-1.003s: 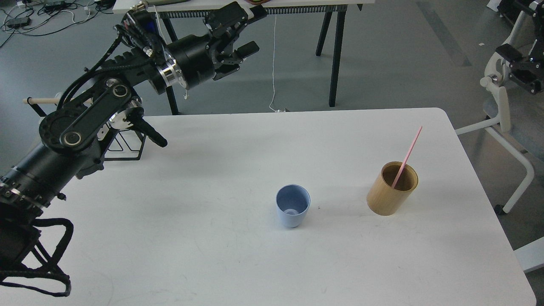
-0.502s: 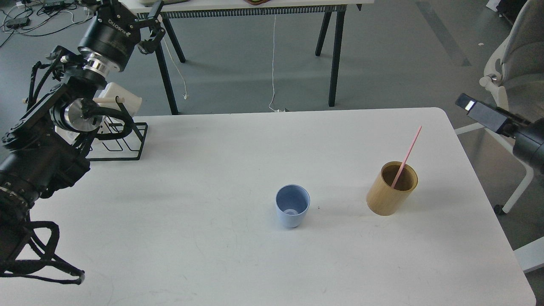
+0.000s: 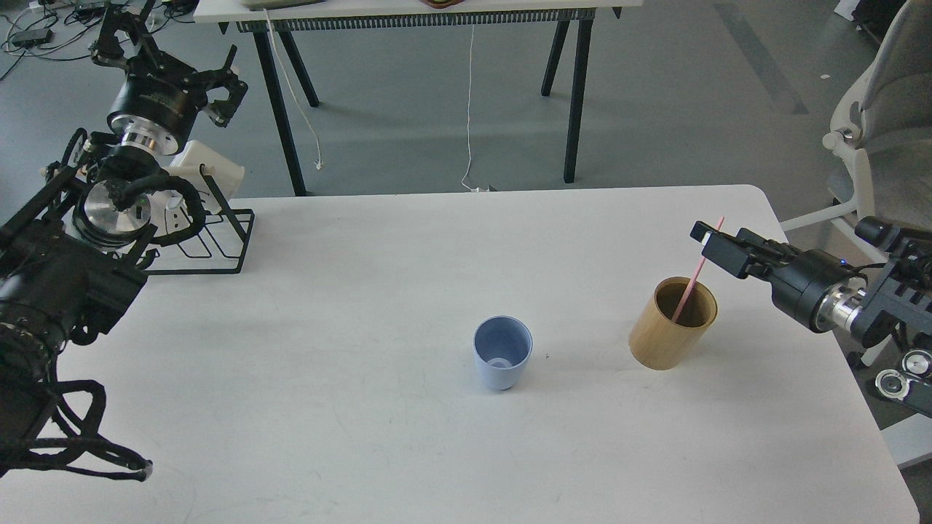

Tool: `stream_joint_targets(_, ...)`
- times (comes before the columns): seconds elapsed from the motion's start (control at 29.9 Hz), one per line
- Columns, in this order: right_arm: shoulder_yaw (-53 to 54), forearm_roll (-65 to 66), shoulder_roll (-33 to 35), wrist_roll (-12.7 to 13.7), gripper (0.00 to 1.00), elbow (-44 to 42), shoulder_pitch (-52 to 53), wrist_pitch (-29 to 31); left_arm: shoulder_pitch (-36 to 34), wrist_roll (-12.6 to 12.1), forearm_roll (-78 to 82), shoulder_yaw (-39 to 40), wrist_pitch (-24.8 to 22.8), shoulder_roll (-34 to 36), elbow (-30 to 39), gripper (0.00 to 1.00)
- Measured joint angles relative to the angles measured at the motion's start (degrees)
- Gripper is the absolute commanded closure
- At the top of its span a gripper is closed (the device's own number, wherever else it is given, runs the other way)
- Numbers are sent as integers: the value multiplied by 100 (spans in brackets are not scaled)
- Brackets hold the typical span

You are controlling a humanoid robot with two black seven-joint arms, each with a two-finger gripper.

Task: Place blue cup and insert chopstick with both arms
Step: 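Reach the right gripper to the pink straw in the tan cup, then grasp the pink straw and pull it up out of the tan cup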

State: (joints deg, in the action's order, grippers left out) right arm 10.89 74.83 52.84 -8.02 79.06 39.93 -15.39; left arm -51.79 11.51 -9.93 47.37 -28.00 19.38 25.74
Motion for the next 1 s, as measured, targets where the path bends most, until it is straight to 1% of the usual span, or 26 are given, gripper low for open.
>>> stream_joint_targets(0.17, -67, 130, -372, 33, 64, -406, -9, 0, 8, 72, -29, 20, 0, 31, -46, 0)
stream_joint_targets(0.3, -76, 136, -573, 138, 75, -483, -10, 0, 13, 73, -50, 26, 0, 51, -146, 0)
stream_joint_targets(0.47, -218, 137, -616, 249, 93, -482, 18, 29, 13, 74, -65, 34, 0, 74, -157, 0)
stream_joint_targets(0.53, -280, 137, -623, 291, 98, -474, 51, 29, 12, 82, -76, 47, 0, 79, -157, 0)
stream_joint_targets(0.64, -310, 137, -622, 361, 100, -468, 71, 29, 13, 87, -127, 72, 0, 84, -157, 0)
stream_joint_targets(0.77, -304, 137, -495, 373, 100, -284, 98, 27, 12, 88, -171, 79, 0, 94, -158, 0)
stream_joint_targets(0.94, -262, 132, -63, 382, 100, 234, 342, 31, 4, 87, -176, 79, 0, 125, -158, 0)
stream_joint_targets(1.0, -261, 123, 207, 386, 100, 439, 543, 70, 1, 82, -176, 79, 0, 148, -158, 0)
